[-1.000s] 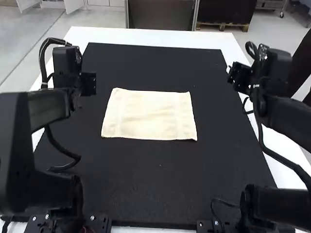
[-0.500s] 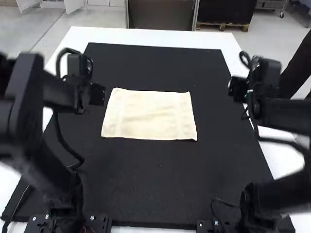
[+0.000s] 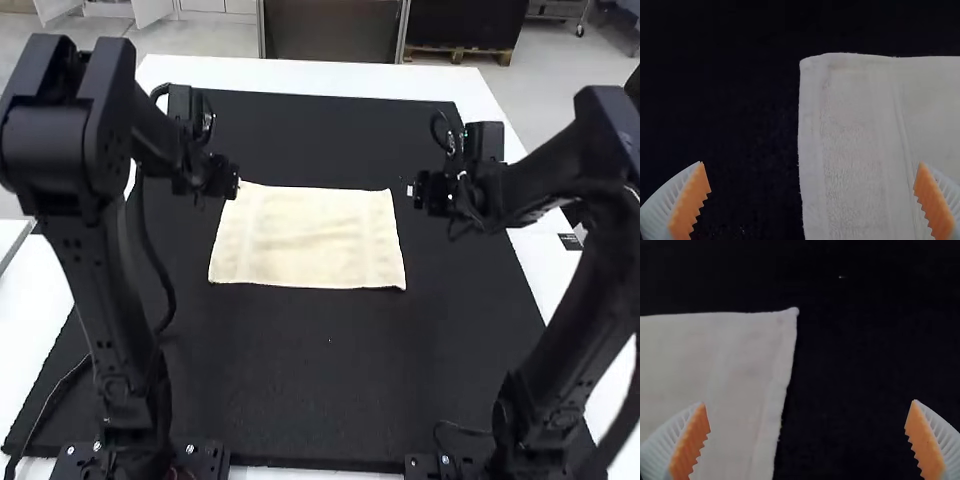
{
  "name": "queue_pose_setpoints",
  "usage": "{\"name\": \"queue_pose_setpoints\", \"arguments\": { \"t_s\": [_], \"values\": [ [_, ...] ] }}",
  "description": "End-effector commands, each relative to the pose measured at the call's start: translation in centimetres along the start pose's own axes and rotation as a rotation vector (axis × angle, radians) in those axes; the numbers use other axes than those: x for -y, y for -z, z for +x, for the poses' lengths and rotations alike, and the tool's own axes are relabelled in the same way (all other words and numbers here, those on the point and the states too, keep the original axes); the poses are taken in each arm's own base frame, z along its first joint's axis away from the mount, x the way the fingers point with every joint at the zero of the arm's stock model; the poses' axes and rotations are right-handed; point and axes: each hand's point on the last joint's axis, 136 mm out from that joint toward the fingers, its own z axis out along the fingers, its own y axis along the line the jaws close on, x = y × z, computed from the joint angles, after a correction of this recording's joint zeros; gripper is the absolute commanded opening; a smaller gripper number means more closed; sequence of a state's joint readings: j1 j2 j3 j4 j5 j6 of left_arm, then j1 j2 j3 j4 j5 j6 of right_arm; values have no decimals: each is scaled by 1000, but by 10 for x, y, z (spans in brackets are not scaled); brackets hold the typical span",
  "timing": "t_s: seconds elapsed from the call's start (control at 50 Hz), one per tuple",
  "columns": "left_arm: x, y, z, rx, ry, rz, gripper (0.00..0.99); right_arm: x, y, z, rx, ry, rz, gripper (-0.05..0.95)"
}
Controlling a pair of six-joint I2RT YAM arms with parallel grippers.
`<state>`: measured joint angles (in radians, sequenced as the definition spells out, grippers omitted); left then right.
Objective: Fold the towel.
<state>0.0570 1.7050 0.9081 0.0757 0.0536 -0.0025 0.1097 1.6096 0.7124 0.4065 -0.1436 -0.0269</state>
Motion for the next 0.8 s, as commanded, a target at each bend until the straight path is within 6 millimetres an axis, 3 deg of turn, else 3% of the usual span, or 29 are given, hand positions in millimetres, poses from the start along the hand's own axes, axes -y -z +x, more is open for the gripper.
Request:
{"name": "queue_pose_setpoints", "arguments": {
  "t_s": [0.0,0.12,0.54,0.78],
  "values": [
    [-2,-7,-8,6,31,24,961,-6,-11,-14,23,-12,-28,910],
    [-2,-17,2,-26,31,25,961,-5,-22,-12,20,-12,-41,908],
    [-7,-36,-6,-11,19,20,957,-15,-69,-11,-7,7,-104,905],
    [-10,-43,1,-21,27,21,959,-27,-94,-10,-24,21,-129,905]
  ]
}}
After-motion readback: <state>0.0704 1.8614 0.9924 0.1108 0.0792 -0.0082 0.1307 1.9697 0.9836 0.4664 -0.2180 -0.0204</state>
